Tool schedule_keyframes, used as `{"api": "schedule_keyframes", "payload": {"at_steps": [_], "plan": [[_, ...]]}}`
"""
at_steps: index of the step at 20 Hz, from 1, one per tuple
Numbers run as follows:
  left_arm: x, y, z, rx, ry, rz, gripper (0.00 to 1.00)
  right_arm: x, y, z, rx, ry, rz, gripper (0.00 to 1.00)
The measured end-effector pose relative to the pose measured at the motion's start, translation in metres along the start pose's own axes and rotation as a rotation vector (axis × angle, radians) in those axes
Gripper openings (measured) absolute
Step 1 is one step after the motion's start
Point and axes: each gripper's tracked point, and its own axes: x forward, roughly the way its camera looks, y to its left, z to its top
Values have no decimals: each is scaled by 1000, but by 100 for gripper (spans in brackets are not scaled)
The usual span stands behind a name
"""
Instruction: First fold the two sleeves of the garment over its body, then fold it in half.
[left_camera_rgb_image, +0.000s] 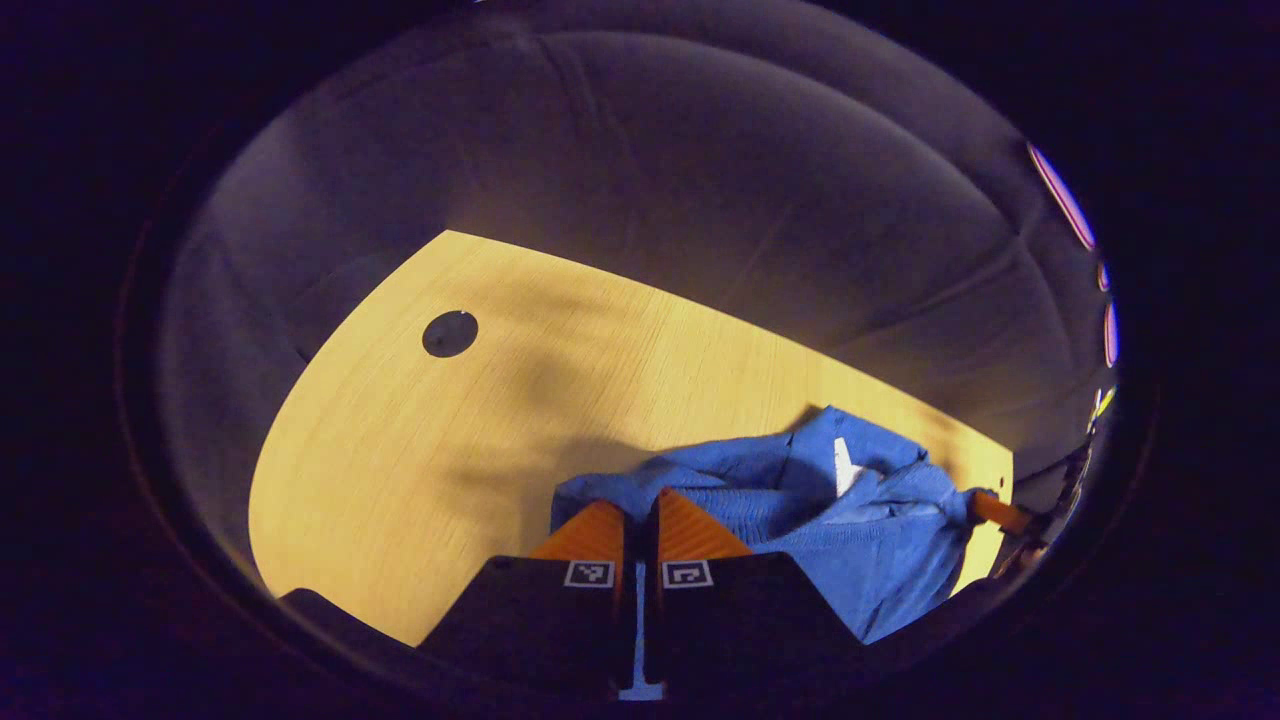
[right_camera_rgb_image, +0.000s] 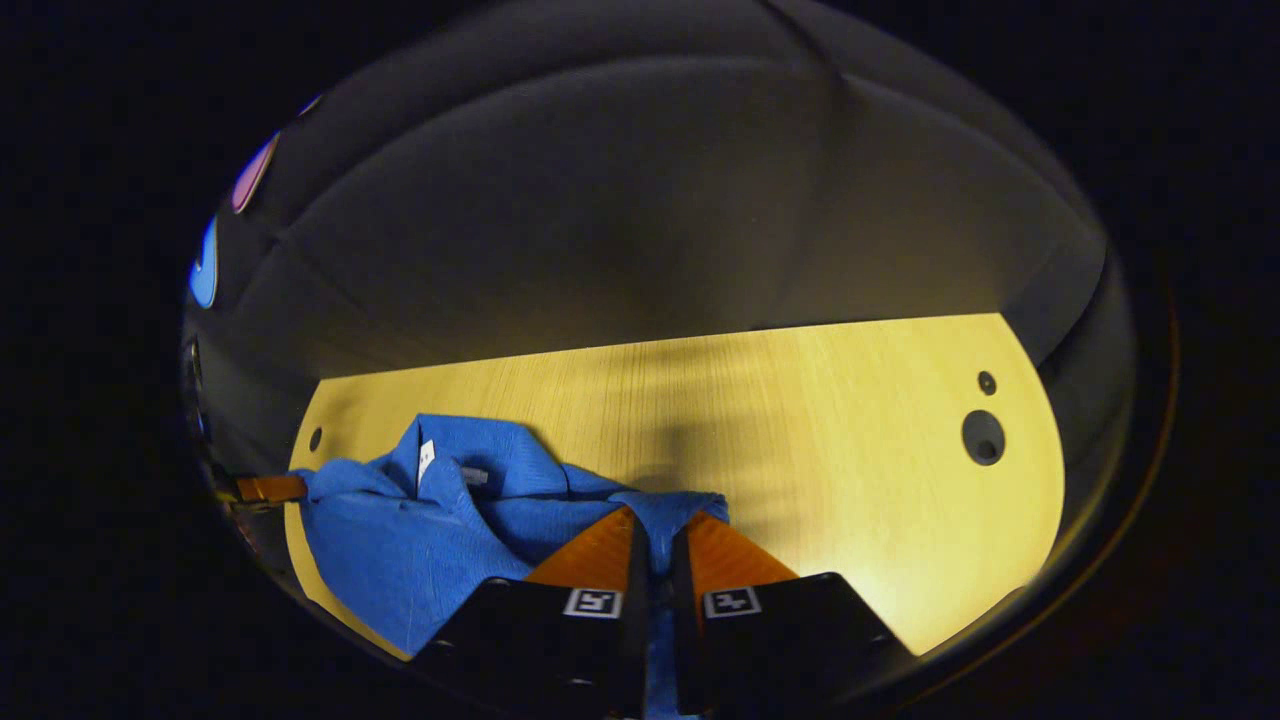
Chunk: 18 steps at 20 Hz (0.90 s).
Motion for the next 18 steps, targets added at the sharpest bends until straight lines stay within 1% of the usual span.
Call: {"api": "schedule_keyframes", "payload": {"at_steps": [1, 2, 4, 5, 6, 7, 8, 9, 10, 11, 12, 14, 16, 17, 18], "plan": [[3, -4, 8, 23, -30, 8, 1, 6, -3, 4, 14, -8, -2, 39], [6, -6, 18, 40, -68, 19, 11, 9, -1, 6, 29, -13, 5, 62], [7, -8, 28, 71, -121, 51, 60, 9, -2, 12, 30, -38, 15, 60], [7, -12, 27, 92, -118, 66, 85, 8, -3, 18, 11, -64, 15, 88], [1, -13, 27, 112, -121, 84, 84, 4, -4, 23, -13, -93, 15, 69], [-4, -16, 30, 126, -137, 89, 85, -3, -5, 30, -36, -123, 10, 91], [-10, -24, 36, 137, -163, 69, 85, -10, -4, 37, -58, -157, 5, 92], [-22, -33, 42, 155, -198, 43, 85, -20, -3, 47, -82, -201, -3, 95], [-39, -40, 53, 189, -247, 41, 85, -30, 1, 60, -112, -255, -14, 97], [-56, -46, 62, 232, -298, 51, 86, -43, 1, 74, -149, -316, -32, 80], [-71, -52, 67, 274, -338, 55, 86, -58, 3, 86, -176, -364, -43, 98], [-106, -66, 71, 333, -407, 45, 85, -96, 17, 98, -207, -428, -34, 98], [-143, -82, 64, 362, -461, 9, 85, -137, 34, 104, -244, -470, -24, 98], [-165, -87, 58, 371, -486, 2, 85, -161, 41, 106, -271, -497, -24, 98], [-183, -91, 53, 382, -522, -9, 86, -187, 48, 107, -303, -524, -36, 99]]}}
